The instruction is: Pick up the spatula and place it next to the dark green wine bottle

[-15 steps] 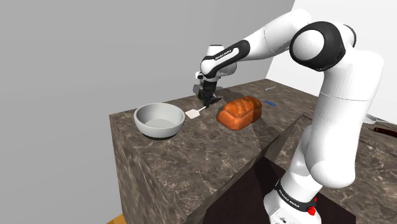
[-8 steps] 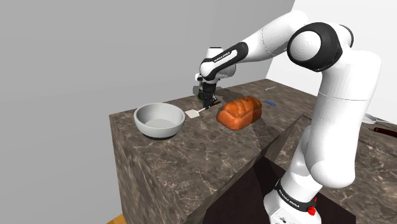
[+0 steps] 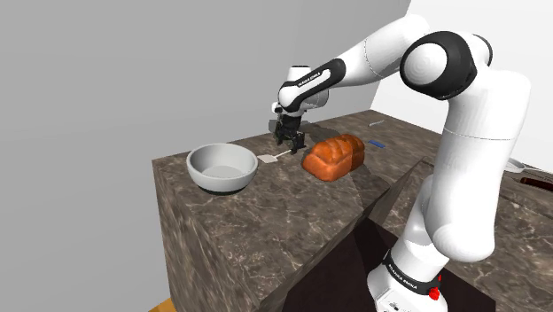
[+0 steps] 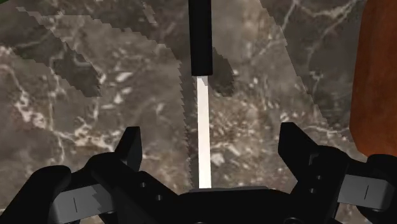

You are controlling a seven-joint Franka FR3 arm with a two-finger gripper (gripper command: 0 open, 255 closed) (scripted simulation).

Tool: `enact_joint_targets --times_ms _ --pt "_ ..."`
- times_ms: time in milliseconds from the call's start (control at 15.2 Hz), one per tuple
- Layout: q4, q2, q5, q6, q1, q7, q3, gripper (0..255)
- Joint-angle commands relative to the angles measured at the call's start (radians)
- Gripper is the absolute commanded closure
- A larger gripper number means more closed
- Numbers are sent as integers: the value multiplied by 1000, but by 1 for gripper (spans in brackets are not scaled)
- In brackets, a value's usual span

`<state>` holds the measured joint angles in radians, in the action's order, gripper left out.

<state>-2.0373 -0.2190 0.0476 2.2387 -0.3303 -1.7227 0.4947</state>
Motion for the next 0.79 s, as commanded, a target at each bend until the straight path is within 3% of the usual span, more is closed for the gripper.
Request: enact_joint_targets --times_ms 0,198,726 --pt "13 19 -12 -30 -4 8 3 0" --pt "56 66 -39 -115 -15 27 8 0" --pt "56 66 -39 -115 -15 27 8 0"
